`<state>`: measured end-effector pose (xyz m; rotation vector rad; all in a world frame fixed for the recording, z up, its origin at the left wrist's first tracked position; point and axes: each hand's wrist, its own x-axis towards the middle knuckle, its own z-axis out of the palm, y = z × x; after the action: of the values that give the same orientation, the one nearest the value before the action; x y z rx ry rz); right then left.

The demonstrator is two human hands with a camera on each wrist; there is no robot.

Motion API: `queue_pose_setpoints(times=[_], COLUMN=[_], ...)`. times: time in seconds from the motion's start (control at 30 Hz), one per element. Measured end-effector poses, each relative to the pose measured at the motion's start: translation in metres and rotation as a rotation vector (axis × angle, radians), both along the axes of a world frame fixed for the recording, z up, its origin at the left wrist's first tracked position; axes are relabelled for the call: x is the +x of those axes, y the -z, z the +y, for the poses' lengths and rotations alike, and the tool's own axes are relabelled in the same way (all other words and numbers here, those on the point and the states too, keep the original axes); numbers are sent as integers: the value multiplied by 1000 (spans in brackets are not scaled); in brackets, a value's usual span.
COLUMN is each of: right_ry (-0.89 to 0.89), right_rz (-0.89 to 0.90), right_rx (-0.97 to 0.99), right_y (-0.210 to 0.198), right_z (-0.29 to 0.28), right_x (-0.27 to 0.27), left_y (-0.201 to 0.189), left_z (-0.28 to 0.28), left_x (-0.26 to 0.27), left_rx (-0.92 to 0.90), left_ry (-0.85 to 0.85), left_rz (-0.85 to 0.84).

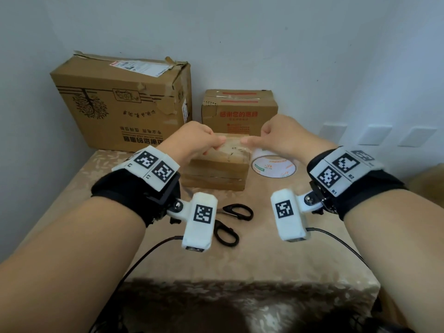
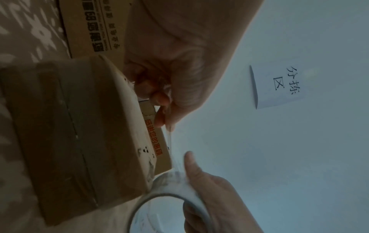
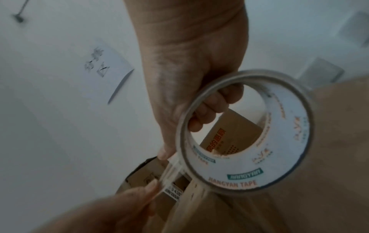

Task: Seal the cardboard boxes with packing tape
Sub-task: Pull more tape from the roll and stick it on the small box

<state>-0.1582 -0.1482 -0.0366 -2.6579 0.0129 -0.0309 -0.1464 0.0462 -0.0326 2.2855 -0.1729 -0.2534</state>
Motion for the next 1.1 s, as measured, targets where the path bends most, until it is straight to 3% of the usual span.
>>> queue_pose_setpoints(times=[0.1, 0.23, 0.47, 0.63, 0.9, 1.1], right_ry=[30, 76, 63, 77, 133, 134], right_rz=[1, 9, 67, 119, 153, 157], right_rx=[187, 233, -35, -75, -160, -200], right_y=[3, 1, 6, 4, 7, 14], right_z=[-7, -14, -10, -7, 3, 2], right_x=[-2, -5, 0, 7, 18, 20], left_y=[4, 10, 11, 19, 19, 25], left_z=[4, 8, 7, 13, 3, 1], left_x=[3, 5, 8, 20, 24, 25], left_rx=[-30, -33, 216, 237, 468, 520], left_ry=[-37, 2, 39, 72, 70, 79], left_rz=[-23, -62, -144, -115, -163, -198])
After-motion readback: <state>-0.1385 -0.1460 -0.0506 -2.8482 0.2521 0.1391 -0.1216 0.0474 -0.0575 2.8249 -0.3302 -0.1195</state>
